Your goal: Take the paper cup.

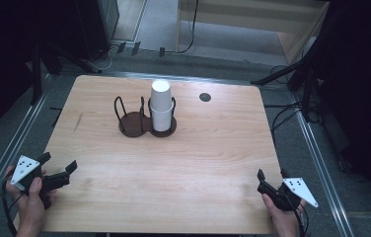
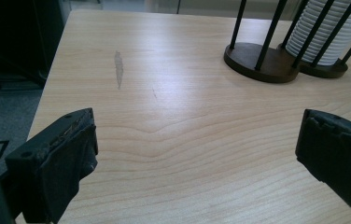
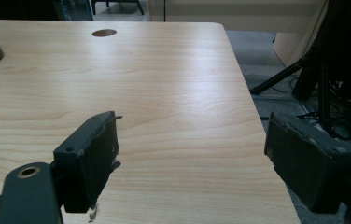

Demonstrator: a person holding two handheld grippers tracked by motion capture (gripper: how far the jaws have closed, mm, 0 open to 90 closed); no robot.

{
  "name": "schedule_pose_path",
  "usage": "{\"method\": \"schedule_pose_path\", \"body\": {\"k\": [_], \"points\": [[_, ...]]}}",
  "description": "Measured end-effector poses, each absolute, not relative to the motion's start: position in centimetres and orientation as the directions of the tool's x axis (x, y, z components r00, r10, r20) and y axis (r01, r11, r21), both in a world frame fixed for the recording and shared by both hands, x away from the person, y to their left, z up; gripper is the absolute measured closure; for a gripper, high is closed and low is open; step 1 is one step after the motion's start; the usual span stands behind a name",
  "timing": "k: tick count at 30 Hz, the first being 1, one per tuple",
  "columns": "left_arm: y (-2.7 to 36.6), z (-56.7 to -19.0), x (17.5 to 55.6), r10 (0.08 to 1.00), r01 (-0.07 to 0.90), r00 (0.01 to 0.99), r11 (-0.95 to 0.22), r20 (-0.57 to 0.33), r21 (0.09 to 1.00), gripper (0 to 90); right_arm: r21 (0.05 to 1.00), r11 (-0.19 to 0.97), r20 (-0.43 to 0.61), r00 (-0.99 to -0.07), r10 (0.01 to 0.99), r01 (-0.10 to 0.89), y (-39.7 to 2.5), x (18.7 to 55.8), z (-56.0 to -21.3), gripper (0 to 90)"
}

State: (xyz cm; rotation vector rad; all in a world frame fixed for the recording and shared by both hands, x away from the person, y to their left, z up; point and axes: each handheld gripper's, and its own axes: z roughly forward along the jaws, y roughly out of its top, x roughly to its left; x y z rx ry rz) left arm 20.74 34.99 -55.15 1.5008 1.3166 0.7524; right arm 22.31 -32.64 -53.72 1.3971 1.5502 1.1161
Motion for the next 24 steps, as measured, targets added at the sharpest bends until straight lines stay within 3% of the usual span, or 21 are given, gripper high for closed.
{"method": "schedule_pose_path", "body": {"k": [6,16,24], "points": [[34.8,-55.1,20.8,0.966,0.356,0.219,0.053,-0.138,0.933,7.2,0.95,0.035,0.005,-0.127,0.992,0.31,-31.3,22.6,-52.9,17.0],[35.0,-54.8,21.0,0.971,0.394,0.215,0.014,-0.106,0.919,3.7,0.951,0.034,0.023,-0.178,0.984,0.309,-28.5,24.1,-51.4,16.5],[35.3,-54.5,20.8,0.961,0.391,0.222,0.067,-0.164,0.918,0.0,0.95,0.058,0.011,-0.217,0.976,0.308,-26.5,25.1,-50.6,16.2]]}}
